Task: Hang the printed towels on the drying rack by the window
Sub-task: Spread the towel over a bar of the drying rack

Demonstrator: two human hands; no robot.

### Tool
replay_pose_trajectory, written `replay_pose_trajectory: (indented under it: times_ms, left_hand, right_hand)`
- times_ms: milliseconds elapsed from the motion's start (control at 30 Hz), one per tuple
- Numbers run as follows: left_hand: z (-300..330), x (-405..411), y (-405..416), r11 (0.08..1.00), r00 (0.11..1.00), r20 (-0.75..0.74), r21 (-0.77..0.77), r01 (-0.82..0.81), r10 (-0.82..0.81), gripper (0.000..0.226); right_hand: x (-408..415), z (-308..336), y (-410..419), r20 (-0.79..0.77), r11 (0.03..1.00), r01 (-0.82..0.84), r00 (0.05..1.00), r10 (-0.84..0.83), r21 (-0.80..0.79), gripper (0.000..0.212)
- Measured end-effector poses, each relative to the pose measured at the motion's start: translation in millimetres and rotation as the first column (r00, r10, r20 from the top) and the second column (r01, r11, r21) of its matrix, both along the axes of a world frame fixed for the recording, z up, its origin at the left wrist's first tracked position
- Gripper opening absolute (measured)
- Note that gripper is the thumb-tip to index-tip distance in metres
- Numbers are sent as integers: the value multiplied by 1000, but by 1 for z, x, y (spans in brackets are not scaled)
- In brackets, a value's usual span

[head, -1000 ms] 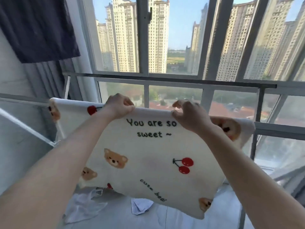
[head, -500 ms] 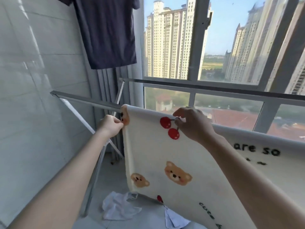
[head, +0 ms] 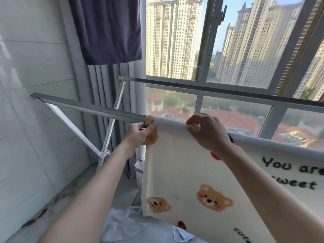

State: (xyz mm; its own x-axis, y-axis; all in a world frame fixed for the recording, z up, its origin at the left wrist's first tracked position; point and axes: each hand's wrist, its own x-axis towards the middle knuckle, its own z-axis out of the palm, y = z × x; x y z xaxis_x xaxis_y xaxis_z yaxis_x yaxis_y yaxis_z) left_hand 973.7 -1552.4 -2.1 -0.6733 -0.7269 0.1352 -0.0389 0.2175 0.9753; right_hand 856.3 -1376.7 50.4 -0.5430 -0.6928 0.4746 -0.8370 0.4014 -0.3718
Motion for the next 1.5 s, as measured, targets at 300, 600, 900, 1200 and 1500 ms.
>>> replay_pose_trajectory:
  times_ms: [300,600,900,1200,1500]
  left_hand:
    - [18,6,-32,908,943,-65,-256,-332,326,23]
    - [59,-49,20,809,964,154,-580,-90,217,10]
    - [70,-129,148,703,889,438,-589,399,-137,15]
    - [72,-235,362,617,828,457,-561,552,-325,13]
    - [77,-319,547,608,826,341,-560,563,-450,22]
  right_hand:
    - [-4,2,-5,-2,998,66,998,-66,-2,19]
    - [-28,5,43,25,984,179,984,-178,0,23]
    - [-82,8,192,92,928,372,924,-371,13,29]
    - [-147,10,416,129,868,497,859,-495,15,35]
    - [-190,10,617,222,777,629,760,-611,-18,33]
